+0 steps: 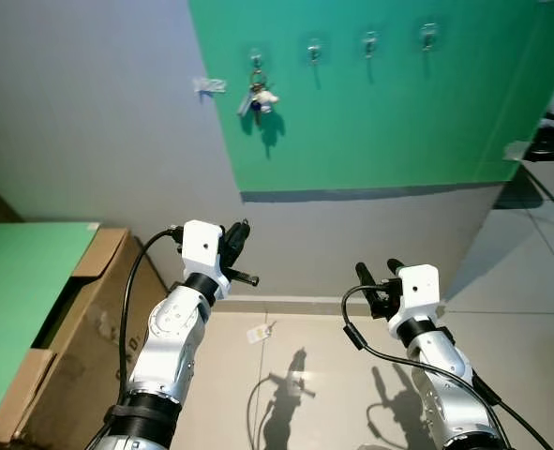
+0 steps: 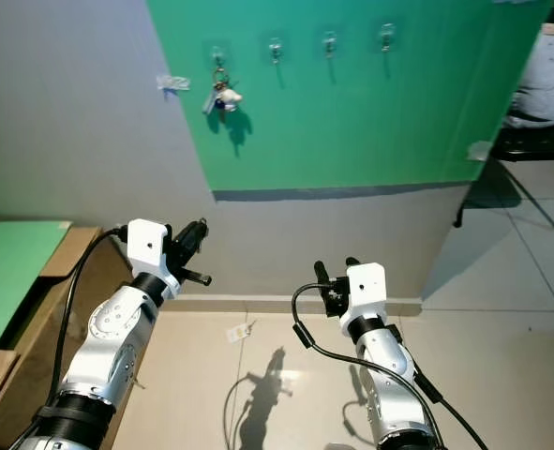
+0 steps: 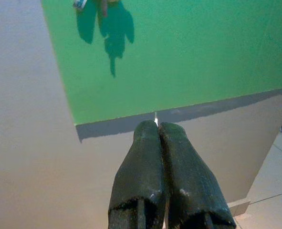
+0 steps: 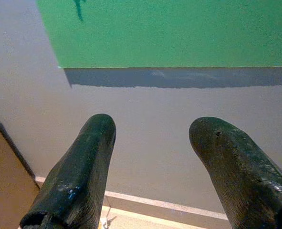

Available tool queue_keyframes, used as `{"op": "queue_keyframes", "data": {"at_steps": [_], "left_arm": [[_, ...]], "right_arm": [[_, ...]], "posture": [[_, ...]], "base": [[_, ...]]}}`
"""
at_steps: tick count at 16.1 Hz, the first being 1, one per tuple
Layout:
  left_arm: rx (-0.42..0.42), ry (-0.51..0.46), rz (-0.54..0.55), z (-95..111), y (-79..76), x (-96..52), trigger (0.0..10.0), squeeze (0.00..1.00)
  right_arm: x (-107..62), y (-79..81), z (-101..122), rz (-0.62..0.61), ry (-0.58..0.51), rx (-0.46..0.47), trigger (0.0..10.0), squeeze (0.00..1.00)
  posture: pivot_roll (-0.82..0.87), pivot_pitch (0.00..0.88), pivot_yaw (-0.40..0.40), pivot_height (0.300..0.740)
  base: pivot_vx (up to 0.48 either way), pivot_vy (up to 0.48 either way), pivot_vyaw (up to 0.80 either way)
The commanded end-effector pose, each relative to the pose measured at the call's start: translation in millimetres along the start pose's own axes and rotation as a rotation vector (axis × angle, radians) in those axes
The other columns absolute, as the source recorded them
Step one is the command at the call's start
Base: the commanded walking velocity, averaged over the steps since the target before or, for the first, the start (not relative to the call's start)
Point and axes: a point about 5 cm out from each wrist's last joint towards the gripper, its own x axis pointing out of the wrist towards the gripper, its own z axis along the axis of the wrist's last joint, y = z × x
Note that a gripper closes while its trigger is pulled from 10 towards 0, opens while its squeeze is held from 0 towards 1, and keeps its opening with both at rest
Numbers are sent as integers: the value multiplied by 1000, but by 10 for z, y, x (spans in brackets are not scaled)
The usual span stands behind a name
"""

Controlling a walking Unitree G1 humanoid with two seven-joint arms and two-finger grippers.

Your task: Hang keys on a hook

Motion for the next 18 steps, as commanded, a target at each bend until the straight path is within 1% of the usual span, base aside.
{"op": "queue_keyframes", "data": {"at_steps": [1, 7, 9, 11, 12, 13, 14, 15, 16, 18], "left_arm": [[21, 7, -7, 6, 11, -4, 0, 1000], [21, 3, -7, 17, 9, 6, 0, 1000], [48, 11, -4, 15, 13, 10, 0, 1000], [103, 17, -12, 35, 0, 36, 0, 1000], [139, 11, -22, 73, -9, 69, 0, 1000], [146, -2, -21, 120, 4, 102, 0, 1000], [156, -7, -15, 155, 24, 131, 0, 1000], [141, -13, -4, 180, 40, 150, 0, 1000], [128, -19, 15, 196, 65, 160, 0, 1000], [130, -17, 21, 195, 77, 171, 0, 1000]], "right_arm": [[21, 38, 17, 11, -10, -2, 10000, 0], [15, 19, 20, -2, -12, 2, 10000, 0], [15, 21, 21, 0, -12, 1, 10000, 0], [18, 21, 21, 1, -11, -2, 10000, 0], [15, 23, 18, 2, -9, -3, 10000, 0], [10, 27, 13, 3, -7, -3, 10000, 0], [12, 29, 12, 4, -6, -3, 10000, 0], [14, 29, 12, 4, -6, -3, 10000, 0], [8, 30, 11, 3, -6, -2, 10000, 0], [2, 34, 7, 5, -5, -4, 10000, 0]], "posture": [[-165, 0, 138, 740], [-165, 0, 139, 740], [-166, 0, 140, 740], [-168, 0, 140, 740], [-169, 0, 140, 740], [-170, 0, 141, 740], [-173, 0, 144, 740], [-177, 0, 147, 740], [-179, 0, 147, 740], [-179, 0, 147, 740]], "base": [[0, 0, 0], [0, 0, 0], [0, 0, 0], [0, 0, 0], [0, 0, 0], [0, 0, 0], [0, -472, 0], [0, -454, 0], [292, -379, 0], [307, -364, 0]]}}
